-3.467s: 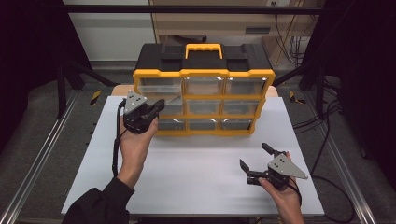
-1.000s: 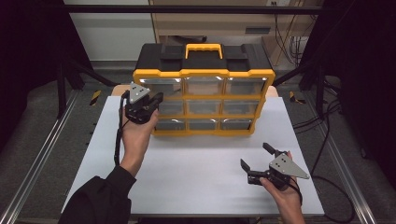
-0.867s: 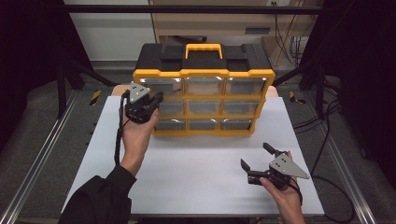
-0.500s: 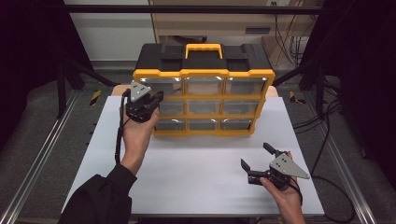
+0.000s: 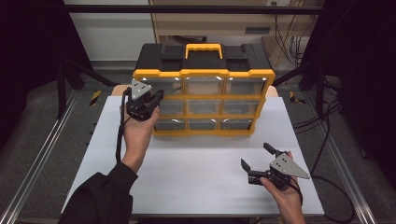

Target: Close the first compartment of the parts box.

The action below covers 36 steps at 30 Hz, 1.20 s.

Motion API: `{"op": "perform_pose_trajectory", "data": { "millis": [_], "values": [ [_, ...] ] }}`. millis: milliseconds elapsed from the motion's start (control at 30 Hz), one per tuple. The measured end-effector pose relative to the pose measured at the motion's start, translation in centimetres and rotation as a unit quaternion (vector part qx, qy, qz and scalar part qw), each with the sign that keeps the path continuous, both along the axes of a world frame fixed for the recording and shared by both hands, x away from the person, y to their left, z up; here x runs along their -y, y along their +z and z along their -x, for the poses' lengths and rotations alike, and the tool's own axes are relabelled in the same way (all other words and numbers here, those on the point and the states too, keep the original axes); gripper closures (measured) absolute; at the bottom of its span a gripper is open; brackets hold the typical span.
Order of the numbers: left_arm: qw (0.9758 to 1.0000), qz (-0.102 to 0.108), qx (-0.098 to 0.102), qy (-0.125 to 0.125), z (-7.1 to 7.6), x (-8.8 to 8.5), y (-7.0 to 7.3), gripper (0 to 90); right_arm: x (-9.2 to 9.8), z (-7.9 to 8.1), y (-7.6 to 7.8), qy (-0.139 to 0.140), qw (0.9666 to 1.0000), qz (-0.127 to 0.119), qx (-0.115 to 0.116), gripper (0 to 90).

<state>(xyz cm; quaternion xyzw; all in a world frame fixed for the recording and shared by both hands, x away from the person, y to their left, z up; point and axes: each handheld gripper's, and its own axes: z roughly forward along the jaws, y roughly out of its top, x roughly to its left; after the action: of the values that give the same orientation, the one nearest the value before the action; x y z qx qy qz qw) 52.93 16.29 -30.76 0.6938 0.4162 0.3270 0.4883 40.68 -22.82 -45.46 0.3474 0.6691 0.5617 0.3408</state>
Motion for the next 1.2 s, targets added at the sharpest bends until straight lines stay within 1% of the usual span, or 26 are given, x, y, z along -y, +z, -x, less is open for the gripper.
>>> {"op": "perform_pose_trajectory", "data": {
  "millis": [467, 733, 833, 967, 1133, 1200],
  "values": [
    [1.0000, -0.002, 0.000, 0.003, -0.16, 0.13, -0.13, 89.7, 0.17, 0.01, 0.12, -0.002, 1.0000, -0.004, 0.004, 2.3],
    [1.0000, -0.001, 0.001, 0.001, -0.19, 0.20, -0.07, 89.6, 0.11, 0.02, 0.08, -0.001, 1.0000, -0.002, 0.002, 2.3],
    [1.0000, -0.002, 0.003, 0.001, -0.21, 0.28, -0.06, 89.7, 0.13, 0.01, 0.08, -0.002, 1.0000, -0.004, 0.002, 2.3],
    [0.9999, -0.011, 0.010, 0.001, -0.16, 0.43, -0.07, 89.6, 0.17, -0.01, 0.07, 0.000, 1.0000, -0.006, 0.001, 2.3],
    [0.9999, -0.010, 0.014, 0.000, -0.19, 0.55, -0.11, 89.7, 0.08, -0.08, 0.01, 0.001, 1.0000, -0.006, 0.000, 2.3],
    [0.9998, -0.014, 0.015, -0.001, -0.19, 0.62, -0.10, 89.7, 0.09, -0.09, 0.00, 0.000, 1.0000, -0.006, -0.001, 2.3]
  ]
}}
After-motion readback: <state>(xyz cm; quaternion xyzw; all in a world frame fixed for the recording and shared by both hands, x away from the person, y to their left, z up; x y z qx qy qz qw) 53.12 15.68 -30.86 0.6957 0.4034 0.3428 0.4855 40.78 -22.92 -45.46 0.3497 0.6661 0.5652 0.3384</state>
